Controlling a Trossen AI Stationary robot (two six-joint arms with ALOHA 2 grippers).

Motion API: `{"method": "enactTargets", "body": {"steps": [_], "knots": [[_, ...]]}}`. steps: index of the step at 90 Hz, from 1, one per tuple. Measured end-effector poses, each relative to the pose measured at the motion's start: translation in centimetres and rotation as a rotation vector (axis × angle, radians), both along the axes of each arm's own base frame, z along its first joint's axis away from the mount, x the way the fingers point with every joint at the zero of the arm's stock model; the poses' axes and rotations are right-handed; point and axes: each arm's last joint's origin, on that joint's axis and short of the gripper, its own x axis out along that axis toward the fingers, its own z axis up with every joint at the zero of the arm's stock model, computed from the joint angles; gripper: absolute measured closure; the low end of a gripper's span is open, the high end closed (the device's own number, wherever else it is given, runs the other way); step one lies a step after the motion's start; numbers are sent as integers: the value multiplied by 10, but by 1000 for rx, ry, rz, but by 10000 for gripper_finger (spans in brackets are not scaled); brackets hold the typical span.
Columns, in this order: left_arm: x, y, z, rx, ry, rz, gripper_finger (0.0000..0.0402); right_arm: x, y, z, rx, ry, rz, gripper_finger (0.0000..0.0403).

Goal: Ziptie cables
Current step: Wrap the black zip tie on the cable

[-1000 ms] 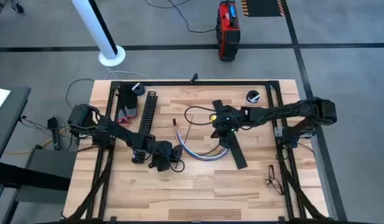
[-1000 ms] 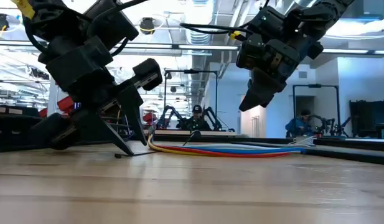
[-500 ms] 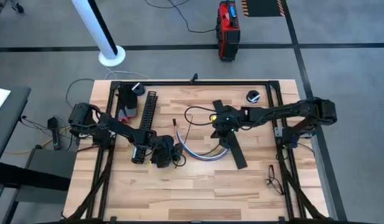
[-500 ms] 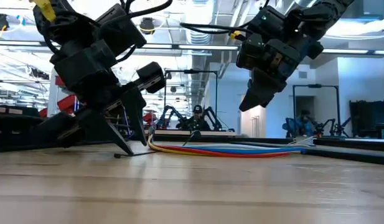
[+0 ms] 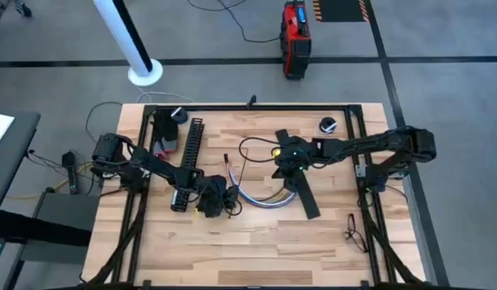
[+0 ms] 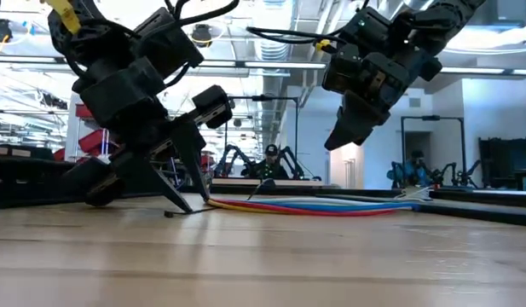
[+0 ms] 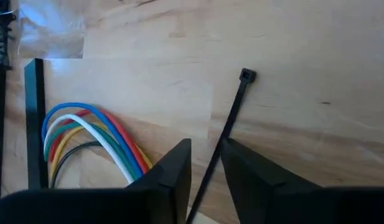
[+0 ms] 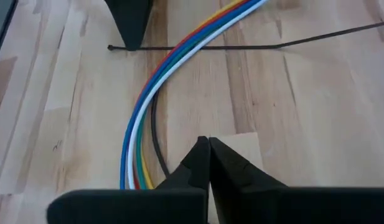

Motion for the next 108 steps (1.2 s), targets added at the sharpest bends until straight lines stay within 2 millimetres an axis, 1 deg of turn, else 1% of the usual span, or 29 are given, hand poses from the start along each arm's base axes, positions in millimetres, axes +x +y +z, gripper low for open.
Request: {"method": "enactTargets", "body": {"steps": [10,20,36,57,73,87,95,108], "knots": [[-1,-3,-1,-22,19,28,388,0,0,0,7,2,-7,403],[-1,-4,-1,-65,28,83,398,0,0,0,12,3,-12,403],[2,-5,2,-140,4,162,401,0,0,0,15,3,-15,403],[1,-5,16,-242,-11,237,401,1,0,1,13,-5,-14,403],[0,-6,18,-276,7,246,401,1,0,1,14,-5,-12,403],[0,-7,19,-338,29,325,401,1,1,1,13,-5,-8,403],[-1,-10,23,-362,23,366,401,1,3,1,-3,-9,14,403],[-4,-13,38,-410,-4,450,402,2,8,1,-16,-17,48,403]]}}
